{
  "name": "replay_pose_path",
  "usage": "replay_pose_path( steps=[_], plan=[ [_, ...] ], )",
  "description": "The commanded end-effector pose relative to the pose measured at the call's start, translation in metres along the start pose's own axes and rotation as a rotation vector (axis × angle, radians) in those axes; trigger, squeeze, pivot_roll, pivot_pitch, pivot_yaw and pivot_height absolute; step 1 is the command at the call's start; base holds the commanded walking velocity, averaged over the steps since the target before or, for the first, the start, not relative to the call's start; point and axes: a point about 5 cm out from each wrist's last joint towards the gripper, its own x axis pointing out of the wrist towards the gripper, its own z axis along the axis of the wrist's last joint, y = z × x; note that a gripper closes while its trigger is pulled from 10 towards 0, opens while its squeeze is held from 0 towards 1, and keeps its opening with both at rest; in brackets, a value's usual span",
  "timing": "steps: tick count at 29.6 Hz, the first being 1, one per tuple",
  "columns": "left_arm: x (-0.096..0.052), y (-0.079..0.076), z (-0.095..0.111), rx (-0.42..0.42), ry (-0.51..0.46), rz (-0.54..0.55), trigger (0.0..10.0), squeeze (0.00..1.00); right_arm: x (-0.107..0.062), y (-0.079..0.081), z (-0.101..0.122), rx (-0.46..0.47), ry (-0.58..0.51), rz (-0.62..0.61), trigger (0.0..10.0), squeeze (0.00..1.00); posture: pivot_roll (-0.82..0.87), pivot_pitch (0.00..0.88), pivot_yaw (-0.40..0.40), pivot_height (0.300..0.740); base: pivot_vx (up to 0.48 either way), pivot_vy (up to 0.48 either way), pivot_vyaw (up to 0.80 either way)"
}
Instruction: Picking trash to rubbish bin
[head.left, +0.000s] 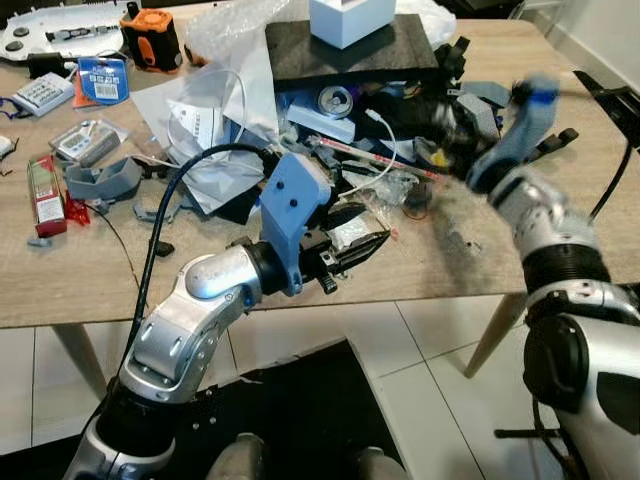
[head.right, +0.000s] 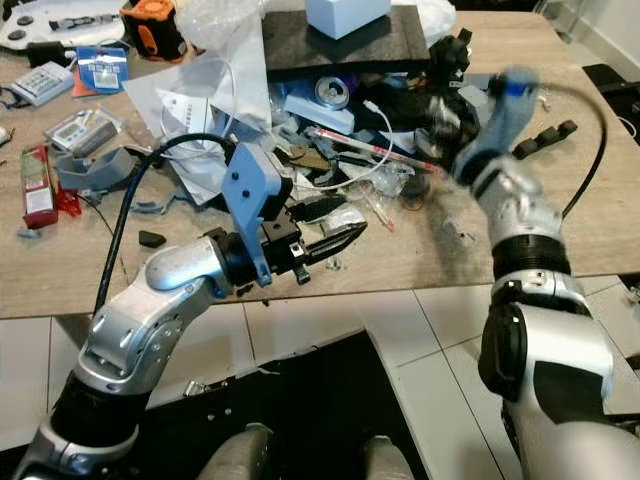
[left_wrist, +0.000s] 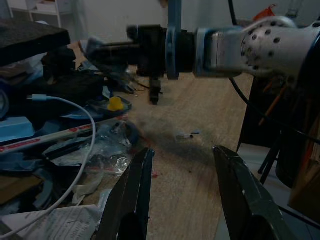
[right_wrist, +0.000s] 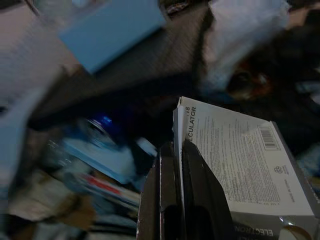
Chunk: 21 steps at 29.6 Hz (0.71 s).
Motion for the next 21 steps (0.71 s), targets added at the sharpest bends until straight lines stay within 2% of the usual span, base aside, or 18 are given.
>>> replay_pose_path(
  steps=[1, 2, 4, 5, 8, 9, 10, 11, 12, 13, 14, 16, 17, 18, 19, 20, 21],
  plan=[
    [-0.001, 0.000, 0.001, 0.007, 0.000, -0.016, 10.0, 0.00, -0.002, 0.000, 0.006, 0.030, -0.023, 0.005, 0.0, 0.00, 0.08, 0.218, -0.010, 0.740, 0.000, 0.000, 0.00],
    [-0.001, 0.002, 0.003, 0.003, -0.012, -0.013, 10.0, 0.00, -0.002, 0.006, 0.019, 0.034, -0.059, 0.031, 0.0, 0.00, 0.09, 0.204, -0.008, 0.740, 0.000, 0.000, 0.00],
    [-0.001, 0.002, 0.003, 0.003, -0.012, -0.013, 10.0, 0.00, -0.002, 0.006, 0.019, 0.034, -0.059, 0.031, 0.0, 0.00, 0.09, 0.204, -0.008, 0.740, 0.000, 0.000, 0.00],
    [-0.001, 0.004, 0.006, -0.005, -0.027, -0.002, 10.0, 0.00, -0.004, 0.013, 0.034, 0.043, -0.100, 0.059, 0.0, 0.00, 0.09, 0.197, -0.005, 0.740, 0.000, 0.000, 0.00],
    [-0.001, 0.004, 0.006, -0.005, -0.027, -0.002, 10.0, 0.00, -0.004, 0.013, 0.034, 0.043, -0.100, 0.059, 0.0, 0.00, 0.09, 0.197, -0.005, 0.740, 0.000, 0.000, 0.00],
    [-0.001, 0.007, 0.007, -0.009, -0.037, 0.018, 10.0, 0.00, -0.005, 0.018, 0.047, 0.038, -0.149, 0.074, 0.0, 0.00, 0.08, 0.186, -0.002, 0.740, 0.000, 0.000, 0.00],
    [-0.001, 0.007, 0.007, -0.009, -0.037, 0.018, 10.0, 0.00, -0.005, 0.018, 0.047, 0.038, -0.149, 0.074, 0.0, 0.00, 0.08, 0.186, -0.002, 0.740, 0.000, 0.000, 0.00],
    [-0.002, 0.018, 0.003, 0.006, -0.022, 0.139, 10.0, 0.00, -0.011, 0.024, 0.059, -0.037, -0.268, 0.047, 0.0, 0.00, 0.08, 0.178, 0.004, 0.740, 0.000, 0.000, 0.00],
    [-0.002, 0.018, 0.003, 0.006, -0.022, 0.139, 10.0, 0.00, -0.011, 0.024, 0.059, -0.037, -0.268, 0.047, 0.0, 0.00, 0.08, 0.178, 0.004, 0.740, 0.000, 0.000, 0.00],
    [-0.005, 0.026, -0.001, 0.020, -0.005, 0.239, 10.0, 0.00, -0.018, 0.031, 0.059, -0.136, -0.337, 0.029, 0.0, 0.00, 0.08, 0.175, 0.008, 0.740, 0.000, 0.000, 0.00],
    [-0.005, 0.026, -0.001, 0.020, -0.005, 0.239, 10.0, 0.00, -0.018, 0.031, 0.059, -0.136, -0.337, 0.029, 0.0, 0.00, 0.08, 0.175, 0.008, 0.740, 0.000, 0.000, 0.00],
    [-0.012, 0.032, -0.001, 0.021, -0.001, 0.361, 10.0, 0.00, -0.034, 0.042, 0.038, -0.311, -0.407, -0.026, 0.0, 0.00, 0.09, 0.170, 0.016, 0.740, 0.000, 0.000, 0.00],
    [-0.015, 0.031, -0.001, 0.015, -0.002, 0.392, 10.0, 0.00, -0.042, 0.045, 0.030, -0.351, -0.419, -0.063, 2.3, 0.00, 0.09, 0.170, 0.016, 0.740, 0.000, 0.000, 0.00],
    [-0.016, 0.031, -0.001, 0.003, 0.002, 0.413, 10.0, 0.00, -0.047, 0.046, 0.026, -0.375, -0.428, -0.096, 2.3, 0.00, 0.09, 0.170, 0.016, 0.740, 0.000, 0.000, 0.00],
    [-0.017, 0.031, -0.002, -0.007, 0.008, 0.434, 10.0, 0.00, -0.051, 0.046, 0.024, -0.416, -0.433, -0.129, 9.0, 0.00, 0.08, 0.170, 0.022, 0.740, 0.000, 0.000, 0.00],
    [-0.018, 0.031, -0.003, -0.012, 0.011, 0.461, 10.0, 0.00, -0.054, 0.047, 0.021, -0.476, -0.411, -0.156, 10.0, 0.00, 0.08, 0.170, 0.022, 0.740, 0.000, 0.000, 0.00],
    [-0.018, 0.031, -0.003, -0.012, 0.011, 0.461, 10.0, 0.00, -0.054, 0.047, 0.021, -0.476, -0.411, -0.156, 10.0, 0.00, 0.08, 0.170, 0.022, 0.740, 0.000, 0.000, 0.00]
  ],
)
